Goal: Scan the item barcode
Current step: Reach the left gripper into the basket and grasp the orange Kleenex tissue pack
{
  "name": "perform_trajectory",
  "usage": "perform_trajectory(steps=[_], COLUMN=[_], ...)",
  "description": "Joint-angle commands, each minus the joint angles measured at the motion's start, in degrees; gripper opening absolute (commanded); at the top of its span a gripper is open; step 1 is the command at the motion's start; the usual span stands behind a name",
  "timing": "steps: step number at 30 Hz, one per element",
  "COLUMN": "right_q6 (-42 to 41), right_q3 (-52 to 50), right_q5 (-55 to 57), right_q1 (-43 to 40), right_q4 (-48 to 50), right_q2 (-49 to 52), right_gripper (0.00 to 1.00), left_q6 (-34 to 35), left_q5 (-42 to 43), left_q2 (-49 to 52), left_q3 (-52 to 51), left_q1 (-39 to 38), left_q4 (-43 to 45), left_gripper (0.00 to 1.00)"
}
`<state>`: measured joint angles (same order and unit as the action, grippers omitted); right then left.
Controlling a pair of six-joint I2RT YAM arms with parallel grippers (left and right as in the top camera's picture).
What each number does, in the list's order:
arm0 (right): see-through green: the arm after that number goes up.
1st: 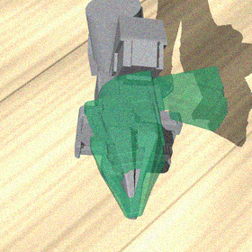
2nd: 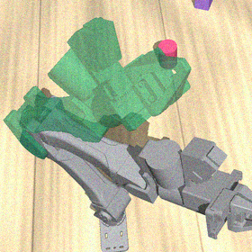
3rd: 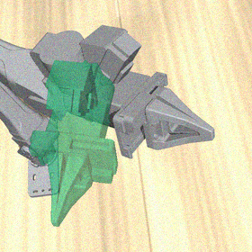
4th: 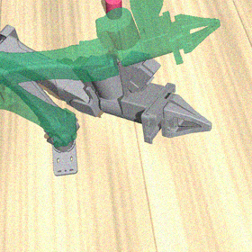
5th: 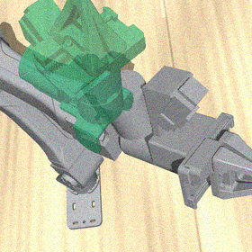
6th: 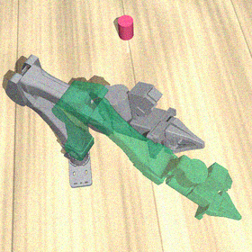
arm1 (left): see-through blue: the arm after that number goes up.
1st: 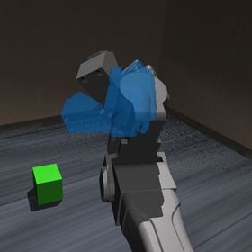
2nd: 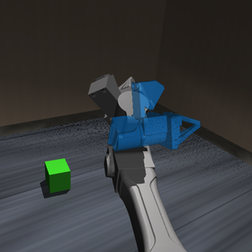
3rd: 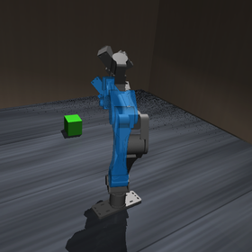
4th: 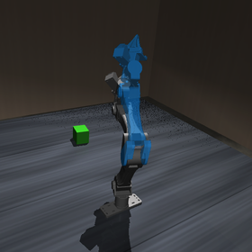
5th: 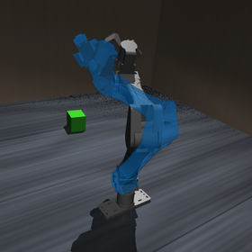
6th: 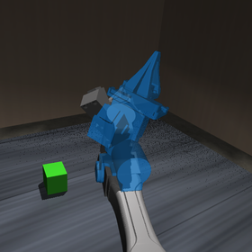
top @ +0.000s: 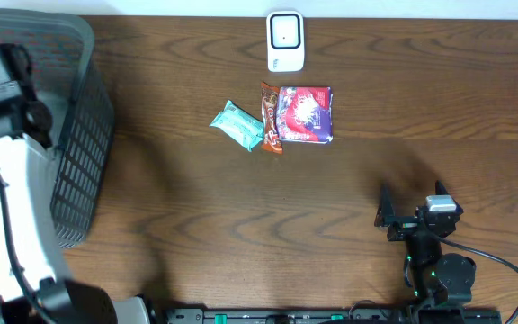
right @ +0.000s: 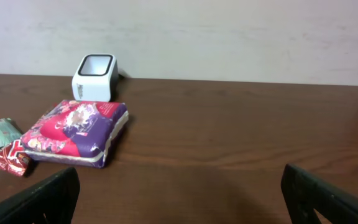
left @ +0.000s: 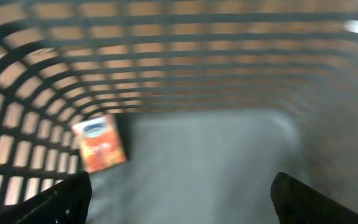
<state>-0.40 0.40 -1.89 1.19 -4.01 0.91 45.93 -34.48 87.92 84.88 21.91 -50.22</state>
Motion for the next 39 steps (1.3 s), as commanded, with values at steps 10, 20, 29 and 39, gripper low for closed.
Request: perform_trajectory(steps=[10, 20, 29, 39], right_q6=[0.04, 0.04, 0.02, 0.04], right_q3=[-0.09, -0.09, -0.09, -0.09], right_q5=[-0.15, -0.15, -0.15, -0.15], right_q1=[-0.39, -0.39, -0.39, -0.39], right_q4=[-0.24, -0.24, -0.26, -0.24], right_q2=[-0.2, -0.2, -0.2, -0.2], right_gripper=[0.99, 0.99, 0.99, 0.99], left_q6=[17.31, 19.56, 19.54, 19.52], left_q5=[-3.76, -3.74, -3.67, -1.51], left_q2=[21.42, 31.78, 34.03, 34.03], left_q3=[0.31, 0.31, 0.31, 0.31], left_q1=[9.51, 13.92, 15.15, 15.15], left_q4=[-3.5, -3.52, -3.76, -5.05], left_gripper=[0.93, 0.93, 0.93, 0.4])
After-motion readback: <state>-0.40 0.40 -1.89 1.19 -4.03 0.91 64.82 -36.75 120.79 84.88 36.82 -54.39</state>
